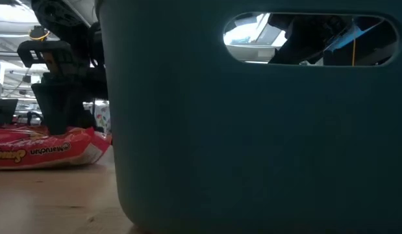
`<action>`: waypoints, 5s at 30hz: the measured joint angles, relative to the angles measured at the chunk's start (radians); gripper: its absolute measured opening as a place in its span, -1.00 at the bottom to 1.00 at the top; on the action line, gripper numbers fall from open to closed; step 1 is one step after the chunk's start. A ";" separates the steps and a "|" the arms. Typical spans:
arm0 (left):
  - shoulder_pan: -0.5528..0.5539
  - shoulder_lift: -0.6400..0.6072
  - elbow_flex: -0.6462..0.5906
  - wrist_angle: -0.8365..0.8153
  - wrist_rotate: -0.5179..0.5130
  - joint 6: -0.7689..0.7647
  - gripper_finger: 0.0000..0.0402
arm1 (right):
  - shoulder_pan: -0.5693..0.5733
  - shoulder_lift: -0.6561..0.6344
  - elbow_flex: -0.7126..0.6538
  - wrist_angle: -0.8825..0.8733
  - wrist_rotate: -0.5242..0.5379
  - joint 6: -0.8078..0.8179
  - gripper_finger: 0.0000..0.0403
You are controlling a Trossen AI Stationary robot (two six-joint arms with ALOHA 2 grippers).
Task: Sort Maruchan noodles
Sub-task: Put the orange noodle pack into the blue bin
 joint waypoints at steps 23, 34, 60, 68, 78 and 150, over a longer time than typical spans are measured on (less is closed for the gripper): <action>0.060 -0.460 -0.001 -0.063 -0.143 0.187 -0.59 | -0.002 0.000 0.039 0.098 0.181 0.160 0.41; 0.190 -0.641 -0.001 -0.002 -0.273 0.346 -0.59 | -0.002 0.009 0.039 0.117 0.331 0.160 0.80; 0.276 -0.595 0.002 0.388 -0.448 0.448 -0.59 | -0.016 0.174 0.038 0.459 0.311 0.105 0.51; 0.275 -0.554 -0.109 0.670 -0.497 0.402 -0.59 | -0.055 0.246 0.037 0.563 0.267 0.099 0.44; 0.276 -0.554 -0.237 0.984 -0.567 0.357 -0.59 | -0.055 0.337 0.037 0.811 0.301 0.075 0.44; 0.253 -0.558 -0.237 0.983 -0.538 0.300 -0.16 | -0.192 0.550 0.367 0.883 0.231 -0.184 -0.56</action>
